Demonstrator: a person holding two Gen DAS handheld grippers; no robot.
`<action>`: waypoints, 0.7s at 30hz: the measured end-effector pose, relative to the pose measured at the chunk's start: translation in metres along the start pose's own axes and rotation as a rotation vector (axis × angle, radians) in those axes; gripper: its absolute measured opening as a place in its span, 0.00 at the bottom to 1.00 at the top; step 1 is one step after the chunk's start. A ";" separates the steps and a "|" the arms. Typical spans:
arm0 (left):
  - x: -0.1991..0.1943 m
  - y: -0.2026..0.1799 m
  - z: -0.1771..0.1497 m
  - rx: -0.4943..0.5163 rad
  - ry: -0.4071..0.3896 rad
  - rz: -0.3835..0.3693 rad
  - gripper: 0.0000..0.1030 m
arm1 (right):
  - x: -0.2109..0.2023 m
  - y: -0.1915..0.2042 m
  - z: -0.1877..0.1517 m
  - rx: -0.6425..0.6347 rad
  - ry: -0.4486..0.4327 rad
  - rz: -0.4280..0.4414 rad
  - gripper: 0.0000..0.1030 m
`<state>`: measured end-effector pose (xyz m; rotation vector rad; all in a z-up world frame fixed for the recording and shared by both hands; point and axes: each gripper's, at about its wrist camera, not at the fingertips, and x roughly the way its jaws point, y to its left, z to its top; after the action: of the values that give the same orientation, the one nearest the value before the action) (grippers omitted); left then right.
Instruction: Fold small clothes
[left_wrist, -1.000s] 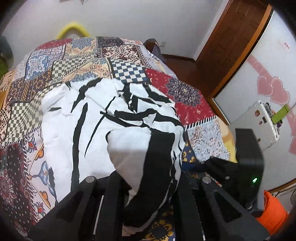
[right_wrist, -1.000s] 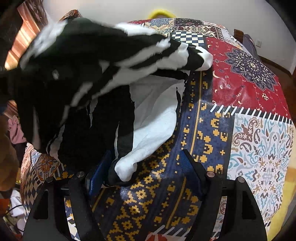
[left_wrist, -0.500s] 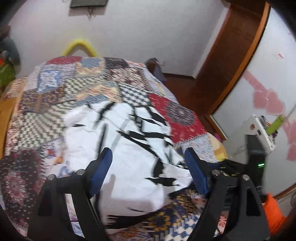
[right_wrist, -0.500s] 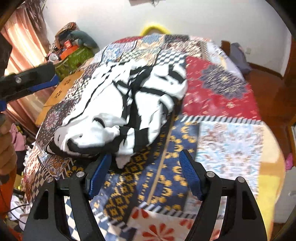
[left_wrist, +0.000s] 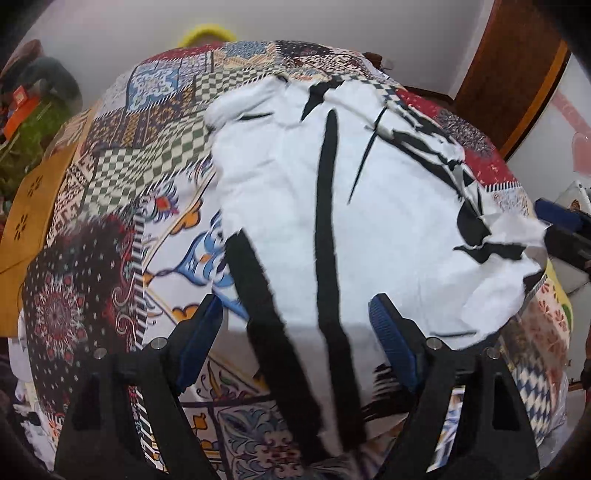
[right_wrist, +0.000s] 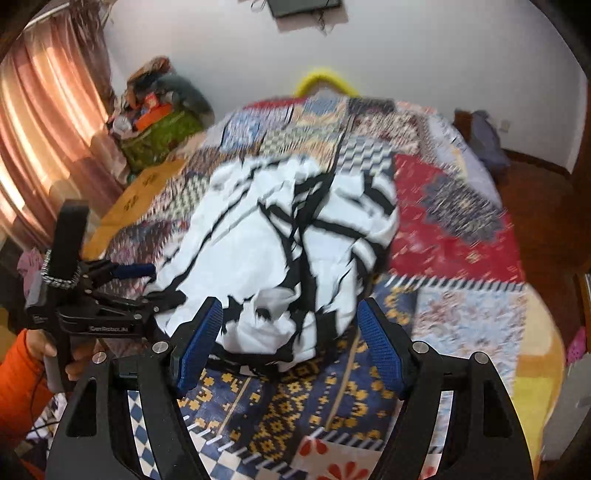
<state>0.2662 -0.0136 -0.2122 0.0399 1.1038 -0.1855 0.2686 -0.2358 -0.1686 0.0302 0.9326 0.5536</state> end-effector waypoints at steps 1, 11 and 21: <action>0.000 0.002 -0.002 -0.005 -0.002 -0.006 0.80 | 0.008 0.001 -0.004 0.004 0.024 0.000 0.70; -0.009 0.024 -0.008 -0.044 -0.016 -0.002 0.82 | 0.038 -0.006 -0.022 0.004 0.149 0.001 0.70; -0.023 0.056 0.049 -0.073 -0.116 0.093 0.82 | 0.031 -0.003 0.046 -0.051 0.044 0.026 0.70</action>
<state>0.3092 0.0386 -0.1732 0.0147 0.9902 -0.0633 0.3194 -0.2141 -0.1652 -0.0153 0.9613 0.6039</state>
